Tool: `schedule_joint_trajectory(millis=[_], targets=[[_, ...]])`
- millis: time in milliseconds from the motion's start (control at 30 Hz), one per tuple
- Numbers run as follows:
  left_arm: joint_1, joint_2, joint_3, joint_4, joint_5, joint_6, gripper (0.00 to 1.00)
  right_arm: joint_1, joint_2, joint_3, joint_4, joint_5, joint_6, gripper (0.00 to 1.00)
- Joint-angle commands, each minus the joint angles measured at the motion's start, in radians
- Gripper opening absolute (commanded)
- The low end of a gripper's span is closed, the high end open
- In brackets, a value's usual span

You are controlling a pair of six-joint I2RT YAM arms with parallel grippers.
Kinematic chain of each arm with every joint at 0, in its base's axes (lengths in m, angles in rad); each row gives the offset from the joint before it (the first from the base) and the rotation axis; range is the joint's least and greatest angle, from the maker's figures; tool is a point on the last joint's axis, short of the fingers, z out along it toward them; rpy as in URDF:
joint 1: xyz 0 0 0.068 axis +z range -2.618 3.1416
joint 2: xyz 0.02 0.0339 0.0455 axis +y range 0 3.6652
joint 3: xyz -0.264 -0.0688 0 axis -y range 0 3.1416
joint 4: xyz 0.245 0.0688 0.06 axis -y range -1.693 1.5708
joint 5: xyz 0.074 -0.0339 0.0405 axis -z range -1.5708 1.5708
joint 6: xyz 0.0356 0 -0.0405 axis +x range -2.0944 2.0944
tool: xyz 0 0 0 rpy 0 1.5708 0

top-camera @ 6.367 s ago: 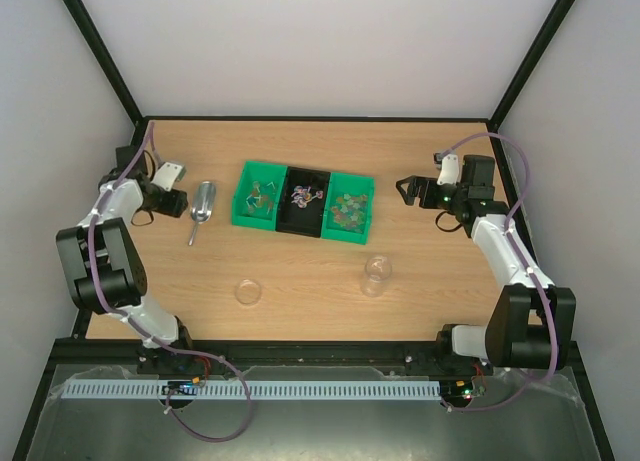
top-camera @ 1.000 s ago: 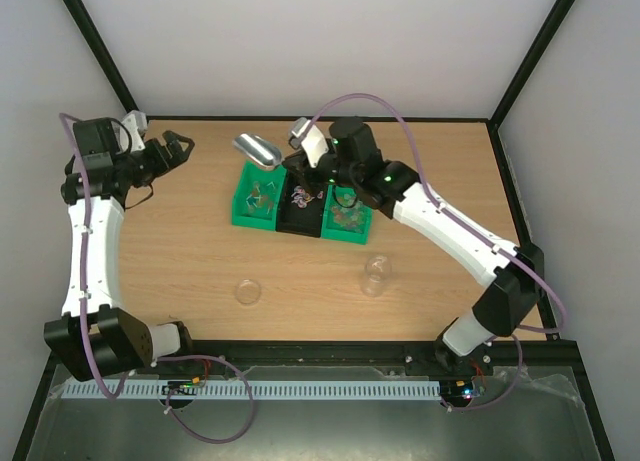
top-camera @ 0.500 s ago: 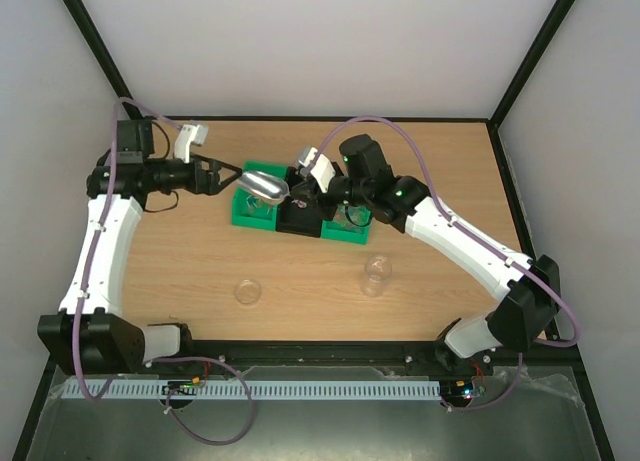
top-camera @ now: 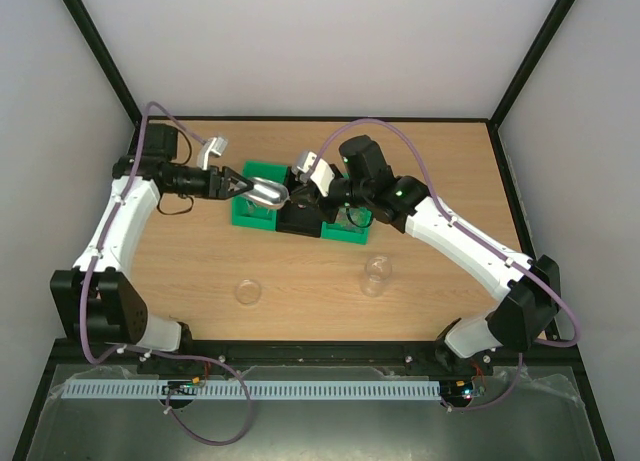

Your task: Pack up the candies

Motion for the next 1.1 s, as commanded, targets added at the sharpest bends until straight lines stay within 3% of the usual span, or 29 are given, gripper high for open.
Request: schedule_joint_trajectory(millis=[0, 300, 367, 467, 533, 567, 900, 1067], targets=[[-0.005, 0.013, -0.043, 0.004, 0.133, -0.039, 0.52, 0.009, -0.04, 0.017, -0.034, -0.03, -0.039, 0.01], [-0.005, -0.005, -0.105, 0.07, 0.179, -0.119, 0.03, 0.013, -0.033, 0.033, -0.054, -0.064, -0.08, 0.01], [-0.003, -0.012, -0.109, 0.075, 0.178, -0.127, 0.02, 0.012, -0.032, 0.038, -0.056, -0.06, -0.078, 0.03], [0.016, -0.028, -0.114, 0.081, 0.173, -0.141, 0.02, 0.011, -0.042, 0.043, -0.079, -0.051, -0.086, 0.33], [0.048, -0.035, -0.125, 0.093, 0.199, -0.163, 0.02, 0.012, -0.053, 0.045, -0.094, -0.015, -0.097, 0.72], [0.066, -0.038, -0.133, 0.105, 0.211, -0.183, 0.02, 0.011, -0.059, 0.048, -0.107, 0.002, -0.112, 0.77], [0.1, -0.034, -0.157, 0.105, 0.291, -0.221, 0.02, 0.018, -0.079, 0.054, -0.159, 0.116, -0.262, 0.81], [0.085, -0.036, -0.166, 0.113, 0.302, -0.227, 0.02, 0.049, -0.051, 0.058, -0.157, 0.153, -0.31, 0.71]])
